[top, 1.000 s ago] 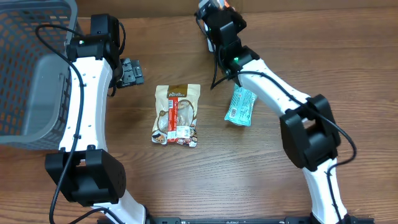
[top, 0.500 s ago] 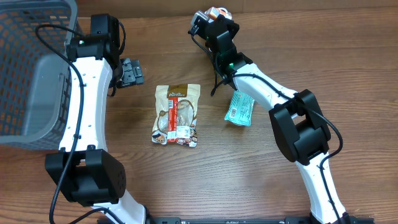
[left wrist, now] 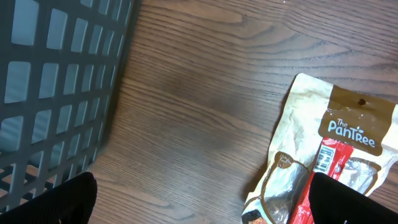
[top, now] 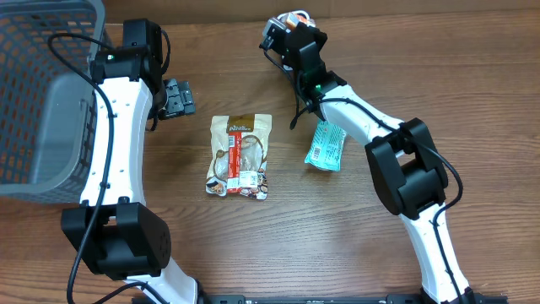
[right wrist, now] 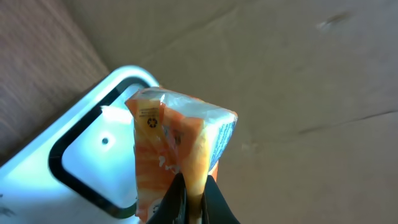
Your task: Scan the item barcode
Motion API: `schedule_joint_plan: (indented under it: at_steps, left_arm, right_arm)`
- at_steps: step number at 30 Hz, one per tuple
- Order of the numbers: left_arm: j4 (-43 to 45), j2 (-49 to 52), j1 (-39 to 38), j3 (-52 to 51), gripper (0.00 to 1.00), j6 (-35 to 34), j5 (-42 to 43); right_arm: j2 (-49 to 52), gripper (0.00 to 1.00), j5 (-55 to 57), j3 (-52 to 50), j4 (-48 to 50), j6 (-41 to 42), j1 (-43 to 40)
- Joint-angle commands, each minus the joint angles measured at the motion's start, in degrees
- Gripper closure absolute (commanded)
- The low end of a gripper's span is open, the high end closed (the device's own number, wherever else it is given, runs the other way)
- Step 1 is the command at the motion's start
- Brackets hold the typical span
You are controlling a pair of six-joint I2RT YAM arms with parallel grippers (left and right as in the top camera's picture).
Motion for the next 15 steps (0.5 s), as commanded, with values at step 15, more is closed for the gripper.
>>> schedule_joint_plan:
  at_steps: [15]
  left_arm:
    - [0.0,-0.1,-0.4,0.9,0.0,0.0,-0.8]
  right_arm:
    - [1.7,0.96,4.5,1.0,6.2,0.2,0.5]
